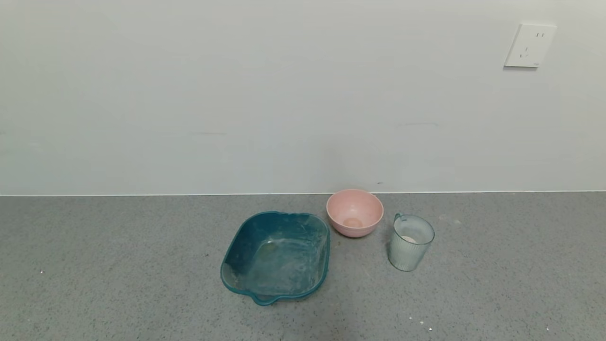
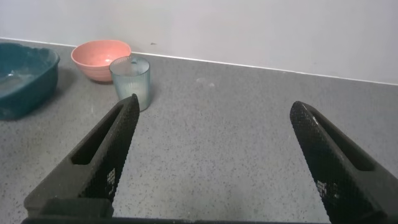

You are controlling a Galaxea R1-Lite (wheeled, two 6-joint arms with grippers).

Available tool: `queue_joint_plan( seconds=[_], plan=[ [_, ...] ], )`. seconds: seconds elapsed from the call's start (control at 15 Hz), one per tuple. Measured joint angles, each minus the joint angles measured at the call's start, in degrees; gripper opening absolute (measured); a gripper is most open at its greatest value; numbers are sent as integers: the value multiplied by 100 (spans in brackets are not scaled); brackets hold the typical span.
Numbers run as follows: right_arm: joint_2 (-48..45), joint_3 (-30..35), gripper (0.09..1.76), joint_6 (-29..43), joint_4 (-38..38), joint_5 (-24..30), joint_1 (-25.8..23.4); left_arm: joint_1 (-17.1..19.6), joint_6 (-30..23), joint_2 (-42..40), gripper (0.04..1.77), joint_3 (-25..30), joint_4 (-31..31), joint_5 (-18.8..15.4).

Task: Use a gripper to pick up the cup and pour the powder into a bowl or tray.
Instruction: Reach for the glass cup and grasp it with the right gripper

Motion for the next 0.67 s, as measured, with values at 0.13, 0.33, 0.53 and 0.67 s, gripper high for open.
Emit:
queue_joint_plan(
  seconds=[0.13, 0.33, 0.53, 0.67],
  plan=[
    [0, 0, 176, -20, -9, 0, 0, 0, 0, 0, 176, 0, 2, 0],
    [0, 0, 176, -28, -34, 0, -2, 0, 0, 0, 176, 0, 2, 0],
    [2, -241, 176, -74, 10, 24, -4, 0, 0, 0, 176, 0, 2, 0],
    [127, -614, 176, -96, 35, 57, 0, 0, 0, 0, 176, 0, 0, 0]
  ],
)
